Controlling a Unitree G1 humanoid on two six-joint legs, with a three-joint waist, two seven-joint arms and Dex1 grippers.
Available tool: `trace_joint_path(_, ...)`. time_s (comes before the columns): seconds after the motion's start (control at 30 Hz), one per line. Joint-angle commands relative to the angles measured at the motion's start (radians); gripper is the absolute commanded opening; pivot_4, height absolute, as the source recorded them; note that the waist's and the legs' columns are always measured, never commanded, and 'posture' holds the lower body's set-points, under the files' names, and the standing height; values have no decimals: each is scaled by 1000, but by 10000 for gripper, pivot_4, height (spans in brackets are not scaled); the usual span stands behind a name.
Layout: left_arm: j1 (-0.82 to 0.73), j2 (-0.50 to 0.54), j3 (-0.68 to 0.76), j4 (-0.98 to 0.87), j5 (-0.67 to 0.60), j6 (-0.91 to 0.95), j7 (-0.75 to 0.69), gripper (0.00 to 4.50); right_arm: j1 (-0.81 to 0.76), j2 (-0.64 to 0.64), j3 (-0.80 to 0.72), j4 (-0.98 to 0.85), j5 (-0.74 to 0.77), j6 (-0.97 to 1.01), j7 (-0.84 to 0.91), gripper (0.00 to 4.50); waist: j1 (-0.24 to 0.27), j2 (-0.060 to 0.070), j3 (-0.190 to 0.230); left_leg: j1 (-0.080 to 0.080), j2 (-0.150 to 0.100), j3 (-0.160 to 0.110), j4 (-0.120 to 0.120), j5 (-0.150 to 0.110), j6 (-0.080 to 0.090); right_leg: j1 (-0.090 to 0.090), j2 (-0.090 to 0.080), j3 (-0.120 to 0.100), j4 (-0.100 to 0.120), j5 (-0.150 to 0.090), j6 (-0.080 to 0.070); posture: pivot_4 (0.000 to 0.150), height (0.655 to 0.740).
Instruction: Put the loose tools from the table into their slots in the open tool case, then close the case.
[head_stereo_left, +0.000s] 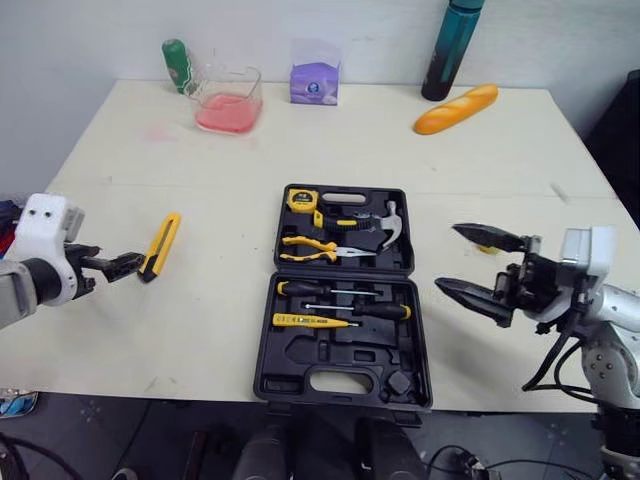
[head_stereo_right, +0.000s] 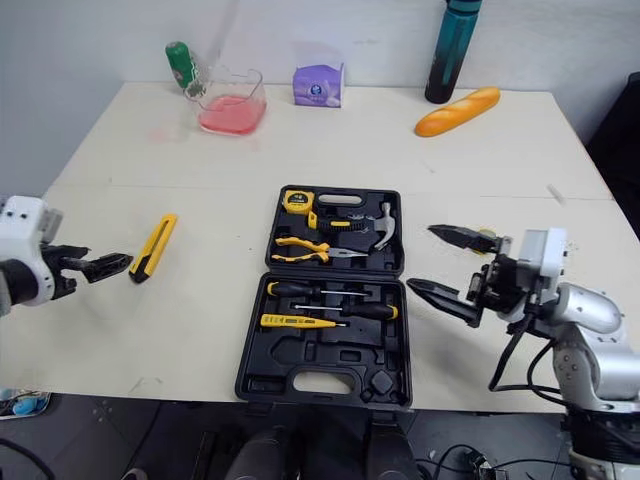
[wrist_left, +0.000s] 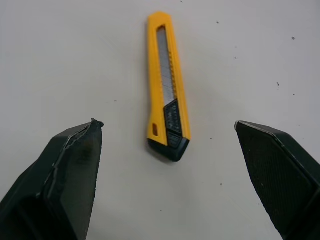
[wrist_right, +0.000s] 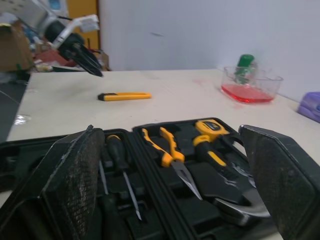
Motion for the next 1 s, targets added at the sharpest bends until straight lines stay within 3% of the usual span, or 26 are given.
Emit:
trace_joint_path(0.03,-67,35,-68,40,43,17,-5,44503,-9,11,3,-43,-1,-12,7,45000,-1,-1,0,0,0,0,0,0,0,0,0,0,0,0,0,1500,7400)
trace_joint_path(0.57,-371,-113,-290,515,230,-177,-58,44503,-32,13,45,-64,-23,-7,54,45000,17,-9,5,0,-2,4,4,2,2,-3,1,-1,7,0,1,1500,7400)
trace_joint_path(1.0,-415,-182,-442,647,355,-239,-179,44503,-31,26,56,-100,-31,5,2,45000,33,-9,5,1,-3,5,6,6,2,-4,-1,1,12,1,1,1500,7400)
